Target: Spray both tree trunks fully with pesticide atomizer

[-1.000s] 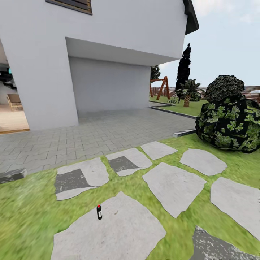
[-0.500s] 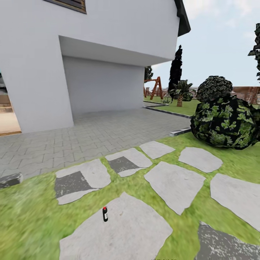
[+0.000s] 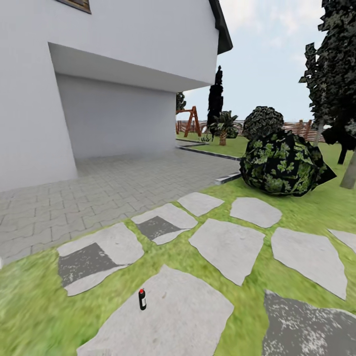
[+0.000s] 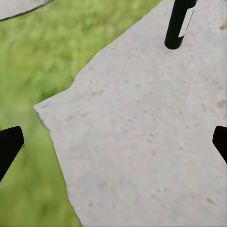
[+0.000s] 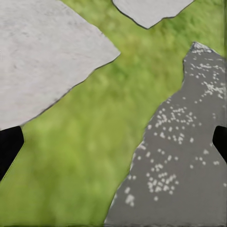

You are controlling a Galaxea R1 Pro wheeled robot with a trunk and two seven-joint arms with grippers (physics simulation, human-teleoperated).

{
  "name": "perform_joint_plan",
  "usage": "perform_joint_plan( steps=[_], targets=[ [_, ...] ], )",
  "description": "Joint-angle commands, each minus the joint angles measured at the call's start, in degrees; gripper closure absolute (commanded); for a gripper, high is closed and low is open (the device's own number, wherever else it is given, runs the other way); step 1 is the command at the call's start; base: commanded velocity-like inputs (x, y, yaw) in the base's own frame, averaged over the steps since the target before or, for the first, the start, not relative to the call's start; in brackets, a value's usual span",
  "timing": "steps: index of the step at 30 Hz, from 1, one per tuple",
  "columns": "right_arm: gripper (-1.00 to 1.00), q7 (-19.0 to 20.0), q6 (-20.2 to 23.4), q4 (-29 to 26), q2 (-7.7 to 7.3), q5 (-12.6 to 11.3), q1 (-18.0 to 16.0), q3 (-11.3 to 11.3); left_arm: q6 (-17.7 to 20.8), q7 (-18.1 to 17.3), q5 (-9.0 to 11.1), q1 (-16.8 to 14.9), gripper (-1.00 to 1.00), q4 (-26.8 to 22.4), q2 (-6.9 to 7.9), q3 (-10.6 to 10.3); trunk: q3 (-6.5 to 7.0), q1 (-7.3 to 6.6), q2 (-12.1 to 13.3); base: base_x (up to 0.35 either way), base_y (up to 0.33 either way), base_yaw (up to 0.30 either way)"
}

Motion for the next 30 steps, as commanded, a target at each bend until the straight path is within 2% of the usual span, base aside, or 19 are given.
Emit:
perform_joint_plan(
  steps=[1, 18, 30],
  targets=[
    [-1.0, 0.0, 0.0, 0.0, 0.0, 0.0, 0.0, 0.0, 0.0, 0.0, 0.0, 0.0, -1.0, 0.0, -0.01, 0.0, 0.02, 0.0, 0.0, 0.0, 0.303, -0.288],
    [-1.0, 0.1, 0.1, 0.2, 0.0, 0.0, 0.0, 0.0, 0.0, 0.0, 0.0, 0.0, -1.0, 0.0, 0.01, 0.0, 0.43, 0.0, 0.0, 0.0, 0.297, -0.288],
    [-1.0, 0.1, 0.1, 0.1, 0.0, 0.0, 0.0, 0.0, 0.0, 0.0, 0.0, 0.0, -1.0, 0.1, 0.01, -0.1, 0.71, 0.0, 0.0, 0.0, 0.04, -0.288]
  ],
)
